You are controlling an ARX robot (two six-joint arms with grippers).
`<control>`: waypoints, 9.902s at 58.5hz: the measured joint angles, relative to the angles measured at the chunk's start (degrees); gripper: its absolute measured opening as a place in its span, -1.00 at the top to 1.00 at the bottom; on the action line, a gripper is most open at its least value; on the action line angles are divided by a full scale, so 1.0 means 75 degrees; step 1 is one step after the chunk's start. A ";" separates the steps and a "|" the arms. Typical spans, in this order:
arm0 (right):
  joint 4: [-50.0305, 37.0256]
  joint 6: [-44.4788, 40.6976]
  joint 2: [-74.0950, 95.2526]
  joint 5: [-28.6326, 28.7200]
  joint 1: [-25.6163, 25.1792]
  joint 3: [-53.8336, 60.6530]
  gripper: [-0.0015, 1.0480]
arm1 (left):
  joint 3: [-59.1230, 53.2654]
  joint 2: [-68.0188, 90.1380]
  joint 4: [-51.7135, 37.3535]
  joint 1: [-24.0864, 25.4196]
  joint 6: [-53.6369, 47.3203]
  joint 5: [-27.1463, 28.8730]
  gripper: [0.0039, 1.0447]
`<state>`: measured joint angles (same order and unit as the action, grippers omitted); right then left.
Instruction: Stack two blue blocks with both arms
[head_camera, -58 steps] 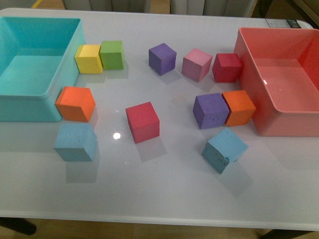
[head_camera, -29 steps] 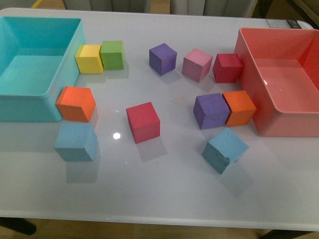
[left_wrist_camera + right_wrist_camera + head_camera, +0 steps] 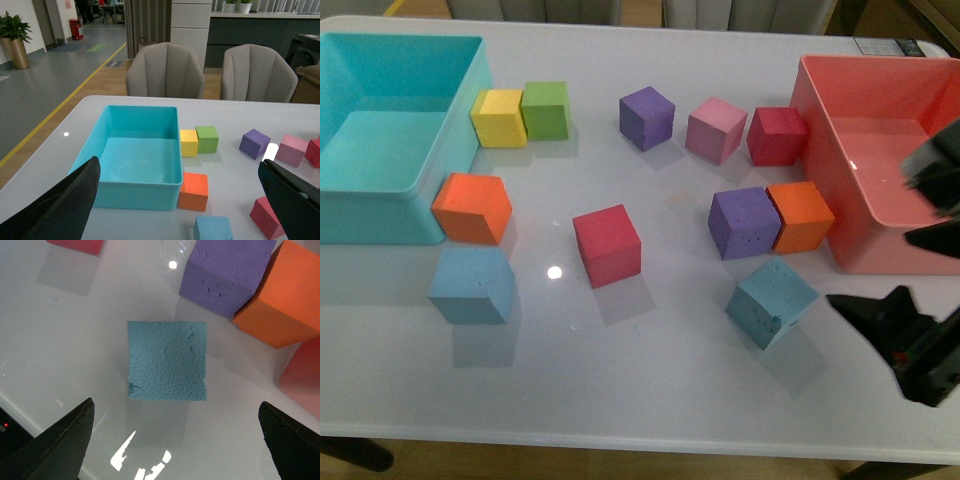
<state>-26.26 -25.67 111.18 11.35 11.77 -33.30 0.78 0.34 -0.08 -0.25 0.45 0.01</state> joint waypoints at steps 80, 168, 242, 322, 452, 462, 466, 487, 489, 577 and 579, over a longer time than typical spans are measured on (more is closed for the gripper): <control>0.1708 0.0860 0.0793 -0.0085 0.1058 -0.3503 0.24 | 0.0000 0.0000 0.0000 0.0000 0.0000 -0.0003 -0.84; 0.3518 0.1897 0.5184 -0.0930 0.2087 -0.9425 -0.82 | 0.0000 0.0000 0.0000 0.0000 0.0000 0.0000 -0.84; -0.4092 0.3346 -0.6371 -0.2326 -0.0740 0.3783 0.96 | 0.0000 0.0000 0.0000 0.0000 0.0000 -0.0003 -0.84; 0.1714 0.3348 -1.3044 -0.1527 -0.1545 0.4322 0.96 | 0.0000 0.0000 0.0000 0.0000 0.0000 0.0000 -0.84; 0.3494 0.3366 -1.4790 -0.1533 -0.1545 0.4319 -0.83 | 0.5152 1.4510 -0.2358 -0.3238 0.0458 0.1265 -0.84; 0.3494 0.3366 -1.4790 -0.1533 -0.1545 0.4319 -0.83 | 0.5388 1.4866 -0.2302 -0.2993 0.0458 0.0965 -0.84; 0.3494 0.3366 -1.4790 -0.1533 -0.1545 0.4319 -0.83 | 0.5429 1.4991 -0.2302 -0.2906 0.0396 0.0915 -0.84; 0.3497 0.3366 -1.4790 -0.1533 -0.1545 0.4319 -0.83 | 0.5645 1.5580 -0.2396 -0.2567 0.0219 0.0545 -0.84; 0.3497 0.3366 -1.4790 -0.1533 -0.1545 0.4319 -0.83 | 0.5677 1.5635 -0.2407 -0.2544 0.0216 0.0507 -0.84; 0.3497 0.3366 -1.4790 -0.1533 -0.1545 0.4319 -0.83 | 0.6204 1.7028 -0.2795 -0.1807 0.0125 0.0117 -0.84; 0.3497 0.3366 -1.4790 -0.1533 -0.1545 0.4319 -0.83 | 0.6193 1.7028 -0.2798 -0.1813 0.0125 0.0111 -0.82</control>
<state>-0.03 -0.43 0.25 -0.14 0.19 -0.91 47.22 128.05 -21.06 -13.85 1.39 0.84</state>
